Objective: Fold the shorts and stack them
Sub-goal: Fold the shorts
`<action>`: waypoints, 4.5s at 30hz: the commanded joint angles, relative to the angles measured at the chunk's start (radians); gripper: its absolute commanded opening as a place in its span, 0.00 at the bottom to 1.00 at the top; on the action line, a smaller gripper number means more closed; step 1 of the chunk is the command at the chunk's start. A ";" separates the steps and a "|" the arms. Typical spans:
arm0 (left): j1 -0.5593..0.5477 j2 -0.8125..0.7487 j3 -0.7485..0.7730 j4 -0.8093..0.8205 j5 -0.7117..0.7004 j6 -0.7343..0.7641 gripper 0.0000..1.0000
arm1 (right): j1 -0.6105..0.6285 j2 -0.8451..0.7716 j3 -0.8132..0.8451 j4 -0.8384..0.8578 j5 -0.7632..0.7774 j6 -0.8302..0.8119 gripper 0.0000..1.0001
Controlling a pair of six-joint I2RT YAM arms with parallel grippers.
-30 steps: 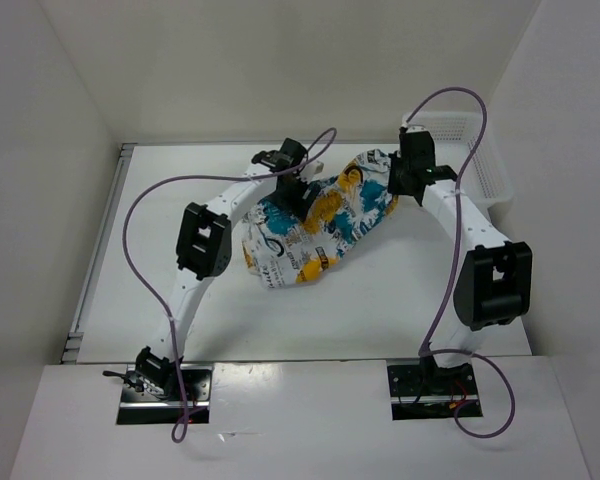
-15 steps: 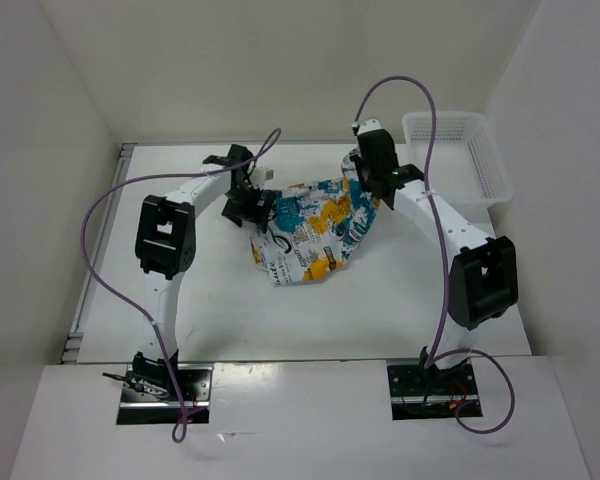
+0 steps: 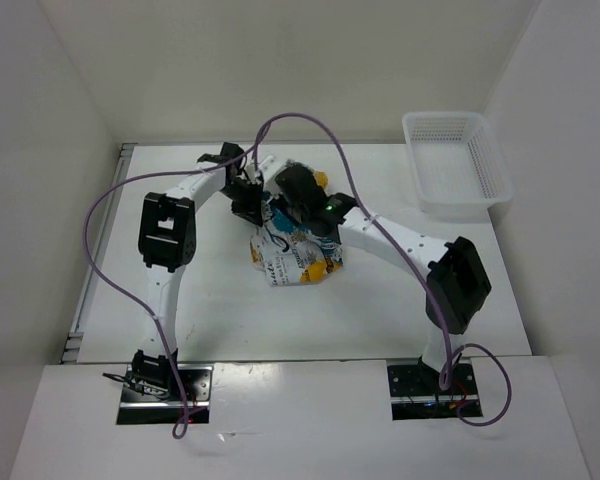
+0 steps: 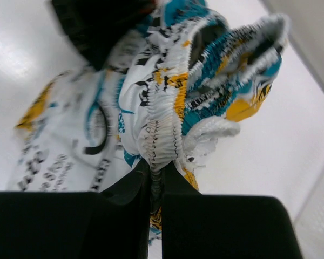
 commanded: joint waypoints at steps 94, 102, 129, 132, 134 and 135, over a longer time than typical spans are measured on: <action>-0.086 -0.437 -0.384 -0.082 -0.080 0.011 0.83 | -0.454 0.299 0.091 0.109 -0.539 0.247 0.77; -0.086 -0.393 -0.406 -0.026 -0.111 0.011 0.77 | -0.480 0.404 0.134 0.127 -0.677 0.302 0.80; -0.051 -0.482 -0.481 -0.068 -0.166 0.011 0.70 | -0.498 0.303 0.174 0.110 -0.675 0.341 0.78; -0.026 -0.493 -0.425 -0.068 -0.114 0.011 0.75 | -0.498 0.231 0.136 0.071 -0.676 0.305 0.81; -0.017 -0.493 -0.354 -0.068 -0.093 0.011 0.79 | -0.498 0.168 0.089 0.039 -0.676 0.273 0.81; 0.009 -0.478 -0.327 -0.058 -0.079 0.011 0.79 | -0.498 0.150 0.068 0.021 -0.712 0.256 0.81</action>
